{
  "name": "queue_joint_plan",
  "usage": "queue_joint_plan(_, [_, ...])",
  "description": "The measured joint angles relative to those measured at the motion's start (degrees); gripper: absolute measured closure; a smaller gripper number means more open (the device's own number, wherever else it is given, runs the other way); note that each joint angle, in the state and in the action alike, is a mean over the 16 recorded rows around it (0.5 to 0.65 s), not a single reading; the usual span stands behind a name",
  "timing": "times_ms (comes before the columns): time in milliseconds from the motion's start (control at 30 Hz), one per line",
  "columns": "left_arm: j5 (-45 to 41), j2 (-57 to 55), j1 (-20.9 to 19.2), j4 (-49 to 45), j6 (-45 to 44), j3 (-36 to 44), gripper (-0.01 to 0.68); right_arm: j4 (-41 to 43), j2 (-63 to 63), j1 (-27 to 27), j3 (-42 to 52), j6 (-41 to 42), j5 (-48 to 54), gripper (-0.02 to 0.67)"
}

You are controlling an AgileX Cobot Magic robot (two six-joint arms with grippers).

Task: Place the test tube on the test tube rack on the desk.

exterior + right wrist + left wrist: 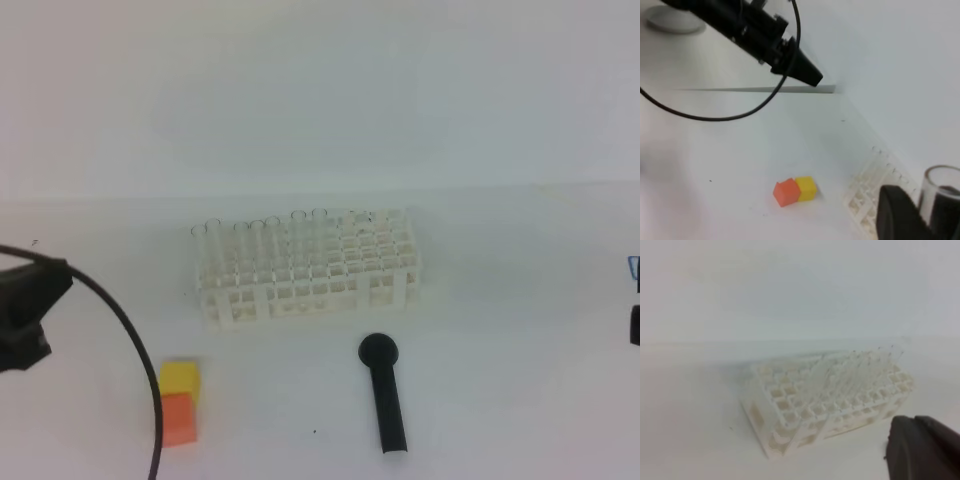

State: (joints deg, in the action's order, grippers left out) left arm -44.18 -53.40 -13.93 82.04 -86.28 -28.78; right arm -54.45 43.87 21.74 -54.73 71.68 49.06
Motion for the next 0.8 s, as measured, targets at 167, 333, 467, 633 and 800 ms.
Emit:
queue_joint_plan(167, [1.1, 0.0, -2.2, 10.1, -6.0, 6.8, 0.673, 0.0, 0.0, 0.0, 0.0, 0.0, 1.1, 0.526])
queue_joint_plan(333, [1.3, 0.0, -2.9, 17.4, -11.1, 11.3, 0.673, 0.0, 0.0, 0.0, 0.0, 0.0, 2.0, 0.526])
queue_joint_plan(467, [1.5, 0.0, -2.9, 20.0, -12.8, 12.7, 0.673, 0.0, 0.0, 0.0, 0.0, 0.1, 2.4, 0.526])
queue_joint_plan(633, [1.1, 0.0, -2.9, 20.3, -12.9, 13.0, 0.673, 0.0, 0.0, 0.0, 0.0, 0.3, 2.4, 0.526])
queue_joint_plan(800, [1.4, 0.6, -2.8, 20.2, -12.9, 13.0, 0.673, 0.0, 0.0, 0.0, 0.0, 0.6, 2.3, 0.526])
